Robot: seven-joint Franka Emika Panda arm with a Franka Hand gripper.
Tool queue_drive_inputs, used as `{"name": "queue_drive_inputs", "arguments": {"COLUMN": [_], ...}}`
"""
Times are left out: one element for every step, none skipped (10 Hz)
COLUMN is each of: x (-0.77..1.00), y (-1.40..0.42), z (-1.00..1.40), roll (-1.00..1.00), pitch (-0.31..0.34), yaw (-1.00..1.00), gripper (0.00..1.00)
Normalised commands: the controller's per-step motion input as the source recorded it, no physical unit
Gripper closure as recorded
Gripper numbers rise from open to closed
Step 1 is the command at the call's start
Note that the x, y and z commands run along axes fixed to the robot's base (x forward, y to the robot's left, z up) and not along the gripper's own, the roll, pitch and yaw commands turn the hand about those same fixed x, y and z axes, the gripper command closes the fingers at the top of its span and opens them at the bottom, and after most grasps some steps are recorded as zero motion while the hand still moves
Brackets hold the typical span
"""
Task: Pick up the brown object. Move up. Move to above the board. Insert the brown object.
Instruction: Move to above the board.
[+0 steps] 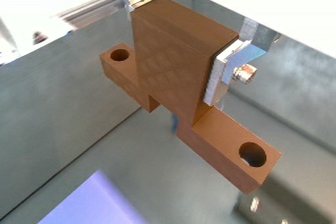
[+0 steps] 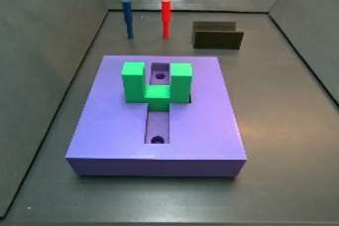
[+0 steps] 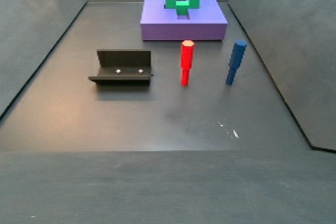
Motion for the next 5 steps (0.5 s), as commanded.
{"name": "queue_drive_inputs", "arguments": {"x": [0.27,0.29,0.31,0.34,0.24], "y": [-1.4,-1.4,-1.4,-1.4,-0.88], "z": [0.15,0.15,0.16,0.18,0.11], "roll": [0.01,0.01,0.0,0.01,0.01], "pitch": [0.097,0.123,0.147,0.158,0.156], "yaw": [0.01,0.01,0.01,0.01,0.01], "gripper": [1.0,1.0,1.0,1.0,1.0]}}
